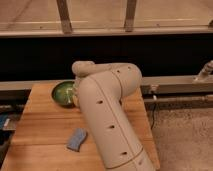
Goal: Push the ceramic bowl across the table
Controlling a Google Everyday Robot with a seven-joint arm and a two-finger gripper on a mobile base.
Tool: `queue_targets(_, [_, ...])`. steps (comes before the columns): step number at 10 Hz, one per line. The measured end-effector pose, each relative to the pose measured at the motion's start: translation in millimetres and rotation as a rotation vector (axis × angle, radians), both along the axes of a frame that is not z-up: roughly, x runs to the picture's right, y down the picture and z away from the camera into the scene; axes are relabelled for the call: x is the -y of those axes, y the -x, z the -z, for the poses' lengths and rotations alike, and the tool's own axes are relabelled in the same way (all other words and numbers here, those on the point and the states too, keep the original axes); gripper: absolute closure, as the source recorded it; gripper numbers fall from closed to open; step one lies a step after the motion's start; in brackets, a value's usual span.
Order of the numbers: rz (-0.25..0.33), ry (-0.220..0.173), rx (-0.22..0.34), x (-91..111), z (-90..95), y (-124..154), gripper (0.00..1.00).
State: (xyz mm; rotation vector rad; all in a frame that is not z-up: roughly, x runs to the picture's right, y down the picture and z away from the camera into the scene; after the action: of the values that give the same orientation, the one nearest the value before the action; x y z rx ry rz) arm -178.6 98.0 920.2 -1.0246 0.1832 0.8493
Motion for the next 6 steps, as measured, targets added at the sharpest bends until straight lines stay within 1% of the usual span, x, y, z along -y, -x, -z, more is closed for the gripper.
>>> queue_targets(2, [0.009,-0.006,0.008,4,-1.6,5,1.0])
queue_targets(4, [0.003,-0.035,0.005,15,5.2,-2,1.0])
queue_targets(5, [-0.005,-0.058,-0.002,25,15.7,-8,1.0])
queue_targets(6, [-0.015,-0.091,-0.011,38,32.6,-18,1.0])
